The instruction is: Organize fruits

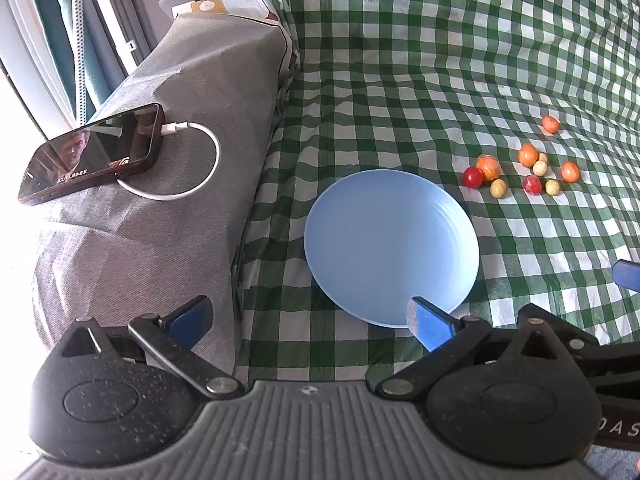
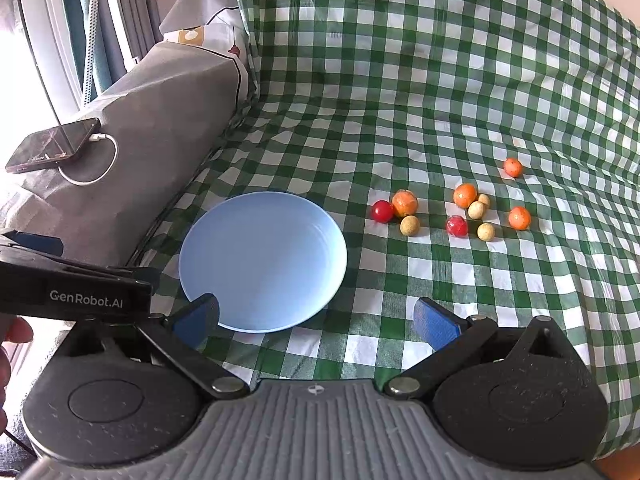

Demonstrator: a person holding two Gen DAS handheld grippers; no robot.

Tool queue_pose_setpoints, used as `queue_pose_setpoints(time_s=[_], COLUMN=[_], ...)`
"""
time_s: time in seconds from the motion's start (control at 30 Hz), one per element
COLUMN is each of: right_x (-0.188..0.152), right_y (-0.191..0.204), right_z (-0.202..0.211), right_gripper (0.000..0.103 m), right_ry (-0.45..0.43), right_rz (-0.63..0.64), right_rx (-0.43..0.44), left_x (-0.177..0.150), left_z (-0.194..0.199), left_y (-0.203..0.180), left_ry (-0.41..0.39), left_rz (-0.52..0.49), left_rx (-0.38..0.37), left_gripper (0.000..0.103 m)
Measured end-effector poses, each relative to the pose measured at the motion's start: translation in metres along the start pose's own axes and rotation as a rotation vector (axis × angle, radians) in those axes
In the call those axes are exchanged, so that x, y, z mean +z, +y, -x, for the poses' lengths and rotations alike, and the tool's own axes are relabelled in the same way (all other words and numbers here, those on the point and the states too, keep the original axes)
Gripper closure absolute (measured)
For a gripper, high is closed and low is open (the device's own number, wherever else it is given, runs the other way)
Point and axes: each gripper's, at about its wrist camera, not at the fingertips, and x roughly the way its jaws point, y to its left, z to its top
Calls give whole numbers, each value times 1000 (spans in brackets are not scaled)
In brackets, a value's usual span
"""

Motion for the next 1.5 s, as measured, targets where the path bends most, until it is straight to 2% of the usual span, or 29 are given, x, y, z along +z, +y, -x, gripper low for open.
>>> queue_pose_setpoints(time_s=[0.63,0.9,1.1,1.2,1.4,1.5], right_x=[2,-5,-12,-13,-10,-7], right_y=[0,-17,-55,-84,-147,-176], right_z=[18,38,47,37,-12,-47], right_gripper=[1,1,1,1,1,1], right_ry=[-17,-51,-96,-98,-97,-98], right_rz=[11,-32,-113,-150,-250,-302], right_rx=[4,-20,-132,-205,-316,-328], left_x=[-4,-5,10,28,77,100], left_z=[18,35,39,28,-30,-66], left_y=[5,-8,-33,-56,-111,-142], left_ry=[-23,-53,-117,-120,-34,-32], left_rz=[2,-21,-43,-60,-121,-235], left_rx=[2,2,-30,-83,-214,-212], left_gripper=[0,0,0,0,0,0])
